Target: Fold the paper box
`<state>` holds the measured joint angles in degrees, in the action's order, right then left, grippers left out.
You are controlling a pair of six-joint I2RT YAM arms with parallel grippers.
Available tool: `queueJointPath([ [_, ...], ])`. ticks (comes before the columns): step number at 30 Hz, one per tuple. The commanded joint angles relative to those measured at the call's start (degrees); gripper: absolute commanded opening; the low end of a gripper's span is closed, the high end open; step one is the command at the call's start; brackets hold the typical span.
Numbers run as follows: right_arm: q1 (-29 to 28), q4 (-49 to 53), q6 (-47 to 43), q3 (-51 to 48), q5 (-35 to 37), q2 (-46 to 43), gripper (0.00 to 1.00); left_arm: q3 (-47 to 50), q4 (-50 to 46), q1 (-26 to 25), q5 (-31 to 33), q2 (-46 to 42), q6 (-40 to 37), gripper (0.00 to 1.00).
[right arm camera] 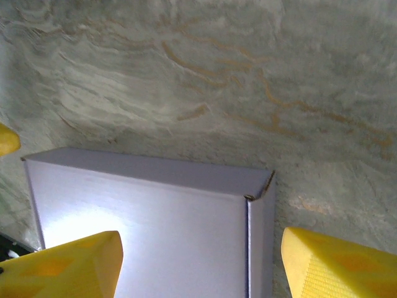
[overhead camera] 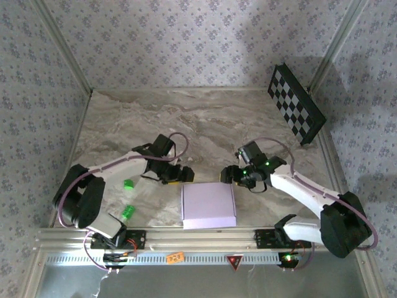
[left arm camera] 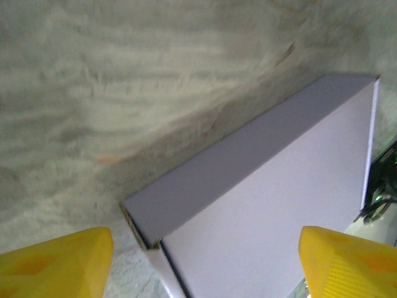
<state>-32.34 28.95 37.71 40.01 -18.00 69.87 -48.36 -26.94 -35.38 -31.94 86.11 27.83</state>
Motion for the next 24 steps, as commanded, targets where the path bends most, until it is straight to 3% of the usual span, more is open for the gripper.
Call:
queueJointPath([
  [1,-0.5,-1.6,1.4,-2.4,-3.1,1.3,0.70,2.4,-1.1,-1.4,-1.4,-2.1,1.3,0.79],
  [12,-2.3,-8.5,4.0,-1.0,-7.5,5.1,0.65,1.1,7.2,-3.3,-1.2,-1.0,5.9,0.79],
  [24,2.4,-9.7,-1.1,5.9,-5.5,14.7,0.63,-7.8,1.0,4.3,-0.4,5.9,-2.9,0.75],
])
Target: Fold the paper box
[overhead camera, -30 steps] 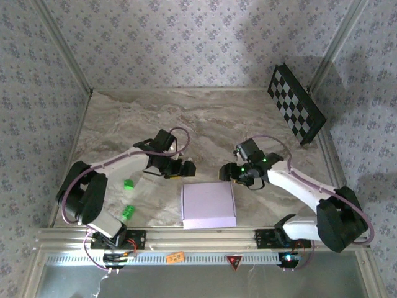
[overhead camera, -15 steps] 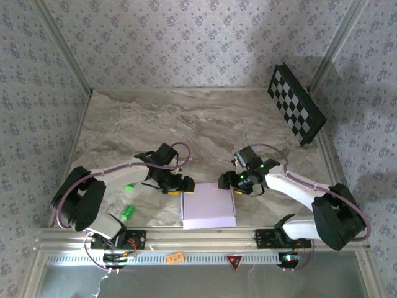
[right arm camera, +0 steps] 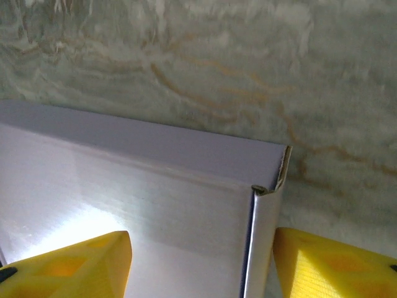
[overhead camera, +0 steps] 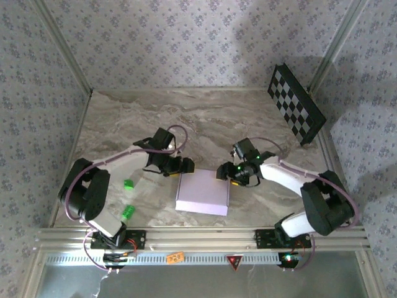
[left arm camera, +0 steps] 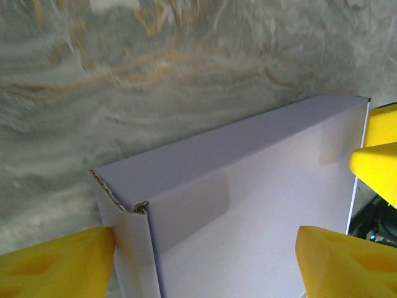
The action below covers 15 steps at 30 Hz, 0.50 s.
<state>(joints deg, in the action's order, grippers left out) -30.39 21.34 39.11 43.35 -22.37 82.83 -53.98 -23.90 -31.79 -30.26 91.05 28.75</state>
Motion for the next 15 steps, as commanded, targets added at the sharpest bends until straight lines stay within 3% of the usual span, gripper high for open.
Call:
queueJointPath([
  [1,0.5,-0.8,-2.6,3.5,0.2,2.3,0.63,-2.2,-2.9,1.1,-2.0,0.8,-4.5,0.75],
  [8,0.8,3.4,-6.5,5.7,7.0,1.9,0.67,1.5,-3.6,1.5,-2.6,-2.4,-4.3,0.75],
  [15,1.2,3.2,-7.7,7.4,9.4,4.7,0.63,1.5,-5.9,1.8,1.9,-6.6,-5.5,0.75],
])
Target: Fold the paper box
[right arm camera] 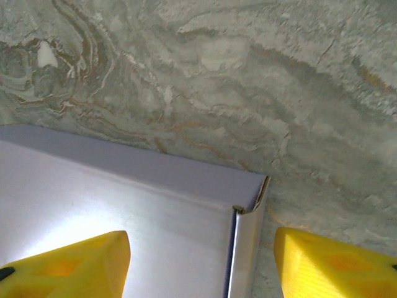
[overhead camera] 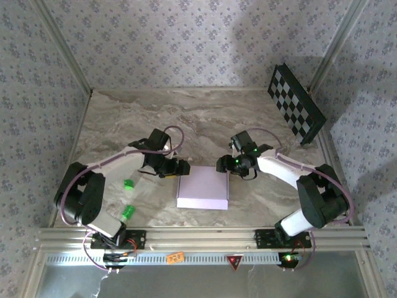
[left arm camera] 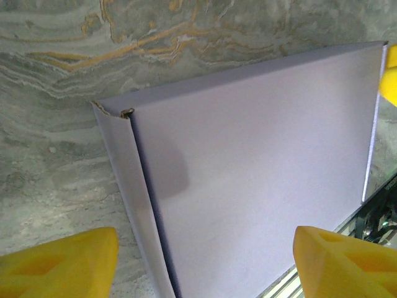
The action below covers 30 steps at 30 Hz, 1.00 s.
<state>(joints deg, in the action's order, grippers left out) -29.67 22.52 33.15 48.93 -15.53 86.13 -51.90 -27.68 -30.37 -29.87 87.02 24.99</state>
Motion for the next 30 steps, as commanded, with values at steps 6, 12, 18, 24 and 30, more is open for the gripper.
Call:
queueJointPath([
  [6,1.3,1.2,-2.4,2.8,2.7,3.8,0.61,-1.6,-2.9,0.6,2.0,-3.3,-3.1,0.74],
  [12,1.8,0.2,-2.5,3.4,2.5,5.5,0.60,-1.7,-3.2,0.6,1.8,-3.5,-3.3,0.73],
  [18,1.9,-0.2,-2.5,3.7,1.3,5.6,0.61,-1.6,-3.3,0.6,1.8,-4.3,-3.3,0.73],
  [24,1.9,-0.2,-2.2,4.5,1.3,4.4,0.63,-1.6,-3.3,0.6,1.7,-4.5,-3.3,0.73],
  [30,2.2,-0.4,-2.4,4.6,1.1,5.7,0.62,-1.4,-3.3,0.7,1.7,-4.5,-3.3,0.73],
])
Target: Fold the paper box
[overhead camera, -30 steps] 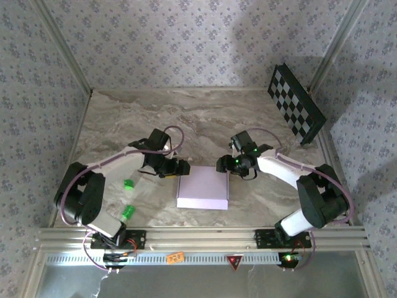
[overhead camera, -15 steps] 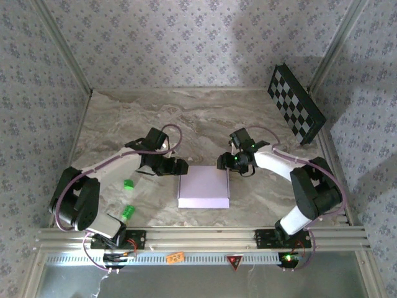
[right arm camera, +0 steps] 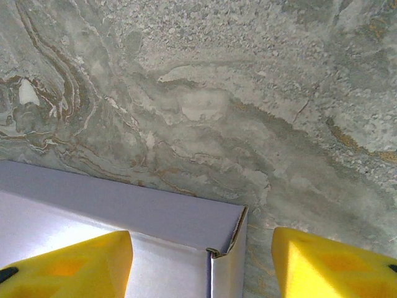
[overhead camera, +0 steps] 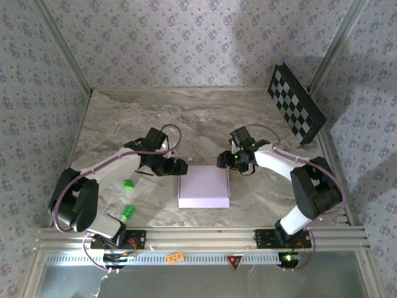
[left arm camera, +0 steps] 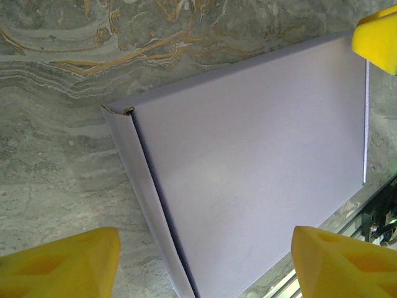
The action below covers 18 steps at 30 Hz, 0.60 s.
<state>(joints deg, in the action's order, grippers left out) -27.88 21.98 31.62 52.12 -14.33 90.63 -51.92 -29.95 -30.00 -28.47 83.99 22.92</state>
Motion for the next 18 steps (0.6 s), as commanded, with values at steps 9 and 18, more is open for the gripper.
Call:
queueJointPath([
  [9,0.4,-0.1,-1.3,1.1,1.6,4.4,0.59,-1.5,-1.2,0.3,0.2,-1.9,-1.8,0.73],
  [18,0.5,1.4,-2.5,1.9,1.8,6.2,0.56,-9.4,-5.3,0.3,0.7,1.5,-9.4,0.72],
])
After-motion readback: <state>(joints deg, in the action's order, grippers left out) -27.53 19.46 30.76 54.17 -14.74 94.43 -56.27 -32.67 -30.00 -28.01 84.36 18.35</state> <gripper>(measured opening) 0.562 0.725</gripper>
